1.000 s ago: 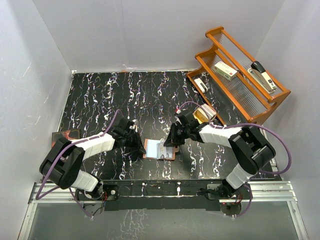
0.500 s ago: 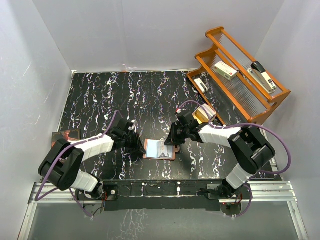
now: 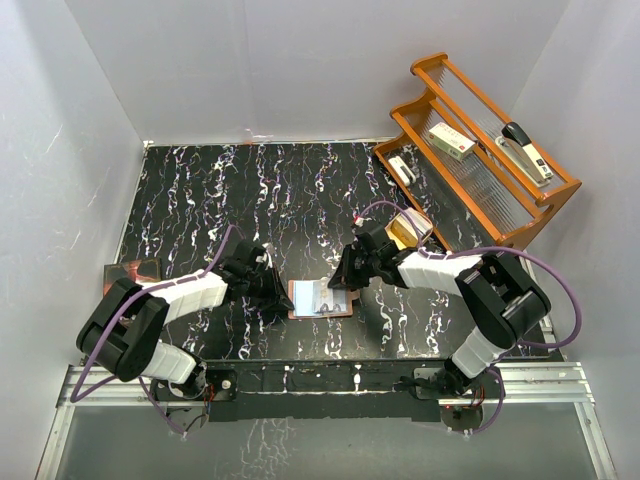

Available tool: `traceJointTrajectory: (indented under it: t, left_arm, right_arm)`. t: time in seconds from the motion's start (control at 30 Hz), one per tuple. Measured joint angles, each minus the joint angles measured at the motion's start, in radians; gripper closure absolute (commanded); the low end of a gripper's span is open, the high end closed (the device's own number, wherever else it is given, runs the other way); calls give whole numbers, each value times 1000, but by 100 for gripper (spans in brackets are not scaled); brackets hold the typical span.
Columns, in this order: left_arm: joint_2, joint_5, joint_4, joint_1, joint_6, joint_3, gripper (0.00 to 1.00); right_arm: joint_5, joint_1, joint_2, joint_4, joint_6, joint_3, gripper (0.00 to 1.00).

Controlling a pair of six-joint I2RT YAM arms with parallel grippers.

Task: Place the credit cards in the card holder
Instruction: Insert the credit card into the card holder.

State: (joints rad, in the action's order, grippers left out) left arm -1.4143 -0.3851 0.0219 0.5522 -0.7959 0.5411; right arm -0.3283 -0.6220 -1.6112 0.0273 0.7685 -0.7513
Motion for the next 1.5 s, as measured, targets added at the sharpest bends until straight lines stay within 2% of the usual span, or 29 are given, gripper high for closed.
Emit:
traceJointTrajectory:
  t: [0.53,0.67,0.83,1.07,1.5]
  left_arm:
    - [-5,-14,-11,0,-27,-5,100]
    - [-5,-16,-11,0,-27,-5,100]
    - [-5,-18,-13,1,-27,-5,100]
    - [-4,-17,-10,1,-27,-5,99]
    - [-5,-17,-12,1,-27,-5,99]
  right_arm:
    - [3,-40,-32,-35,27,3,99]
    - [12,-59,-50,-40,28,-13,79]
    - [24,-78,-55,41,1,-71,64]
    - [44,-85,-23,194,-59,-136,54]
    - [15,-120,31,177,-7,-69,54]
